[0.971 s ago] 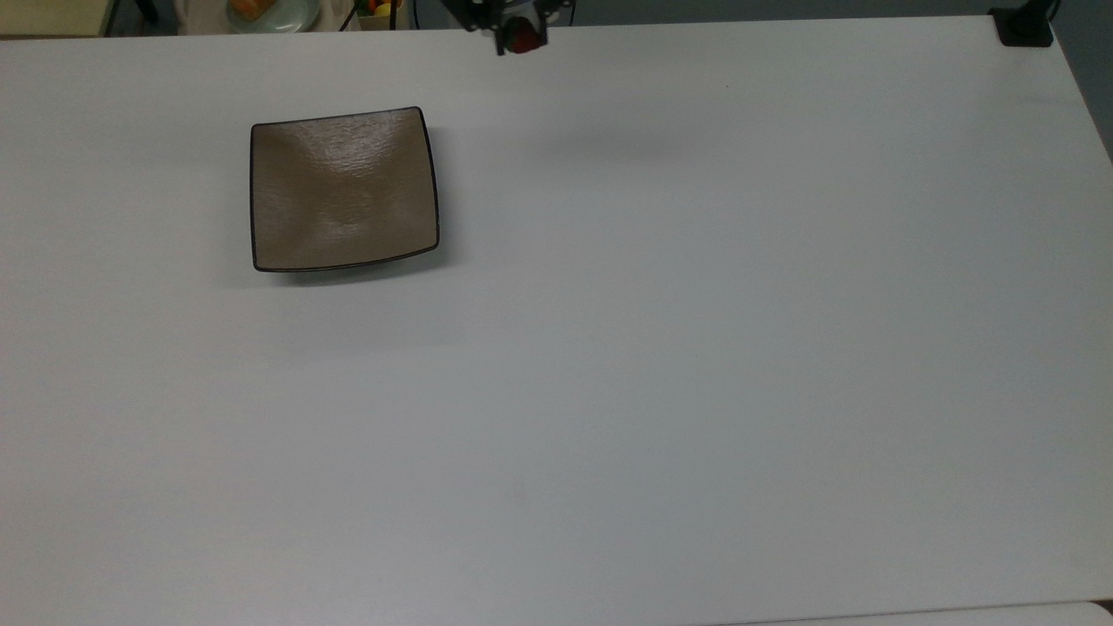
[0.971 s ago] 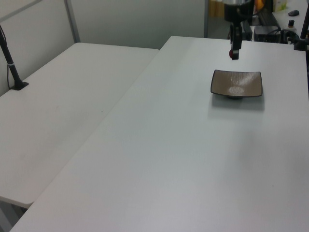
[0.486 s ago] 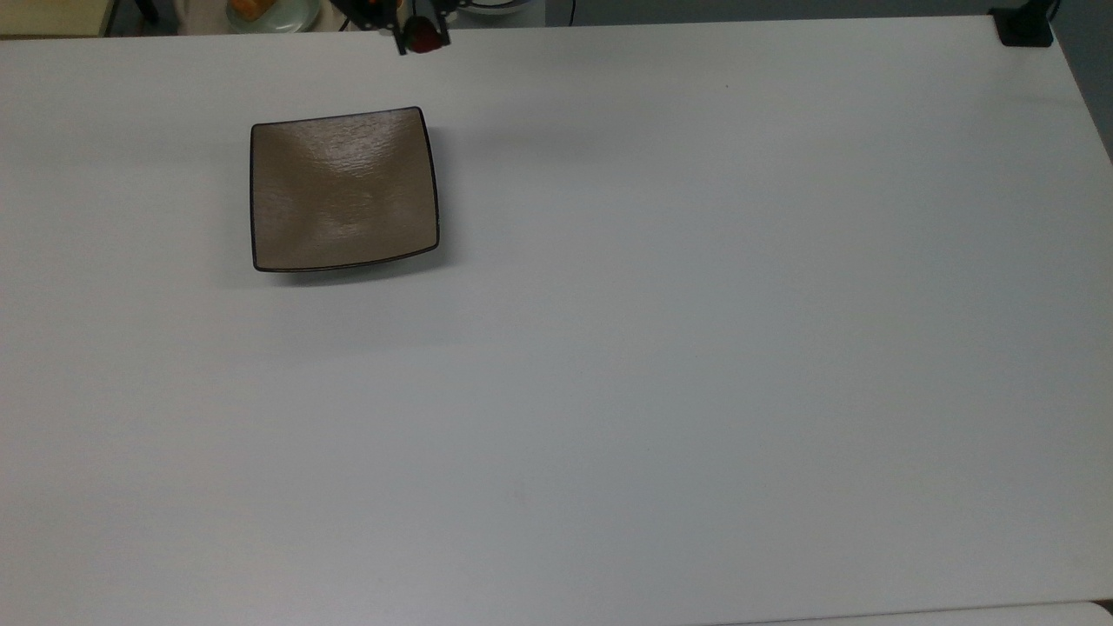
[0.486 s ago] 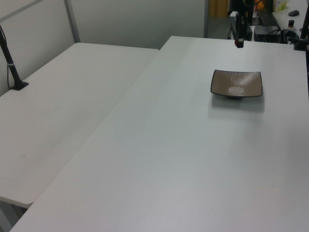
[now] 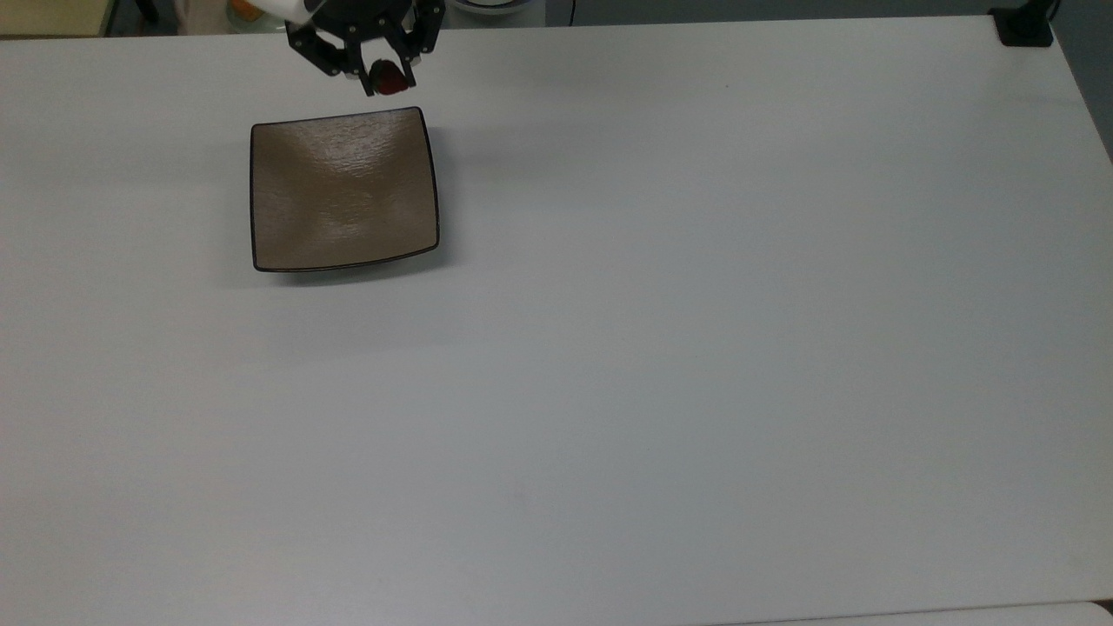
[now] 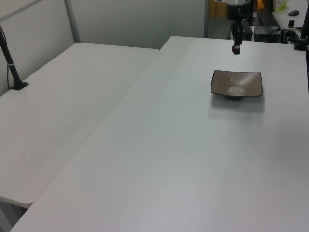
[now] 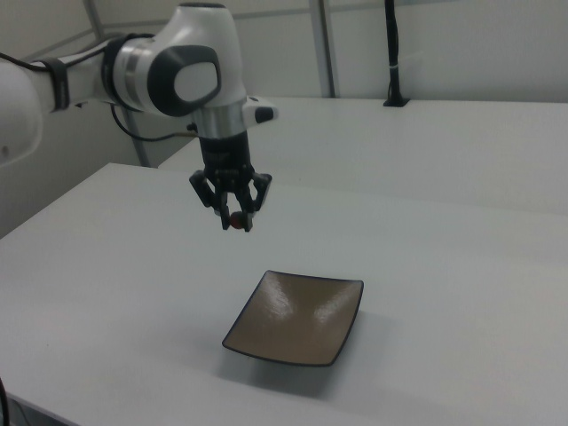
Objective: Strawberries on a ceramic plate
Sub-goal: 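Lower the strawberry onto the plate and open the gripper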
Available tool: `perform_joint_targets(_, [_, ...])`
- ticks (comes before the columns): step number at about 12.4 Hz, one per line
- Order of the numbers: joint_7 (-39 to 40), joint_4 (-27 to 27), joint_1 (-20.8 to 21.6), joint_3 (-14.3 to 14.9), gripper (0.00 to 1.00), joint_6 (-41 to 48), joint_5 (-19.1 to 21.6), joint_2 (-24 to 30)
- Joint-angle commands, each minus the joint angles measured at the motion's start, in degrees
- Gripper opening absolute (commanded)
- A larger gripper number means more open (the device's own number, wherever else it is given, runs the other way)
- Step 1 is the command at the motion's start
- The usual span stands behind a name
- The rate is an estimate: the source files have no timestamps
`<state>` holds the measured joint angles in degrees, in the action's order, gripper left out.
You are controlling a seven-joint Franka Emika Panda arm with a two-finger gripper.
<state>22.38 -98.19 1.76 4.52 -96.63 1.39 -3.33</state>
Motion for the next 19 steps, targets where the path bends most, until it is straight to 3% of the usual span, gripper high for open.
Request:
perform_joint_targets(1, [1.3, -1.6, -1.6, -0.1, 0.21, -3.6, -2.3, -2.4])
perform_joint_targets(9, [7.6, -9.8, -5.6, -0.1, 0.21, -16.2, -2.7, -6.3])
perform_joint_targets(17, [8.0, -17.6, -5.4, -0.1, 0.21, -29.3, -3.8, -8.1])
perform_joint_targets(18, [8.0, -17.6, -5.4, -0.1, 0.27, -29.3, -3.8, -8.1])
perform_joint_targets(19, [7.9, -17.6, -5.4, -0.1, 0.6, -29.3, -3.8, -8.1])
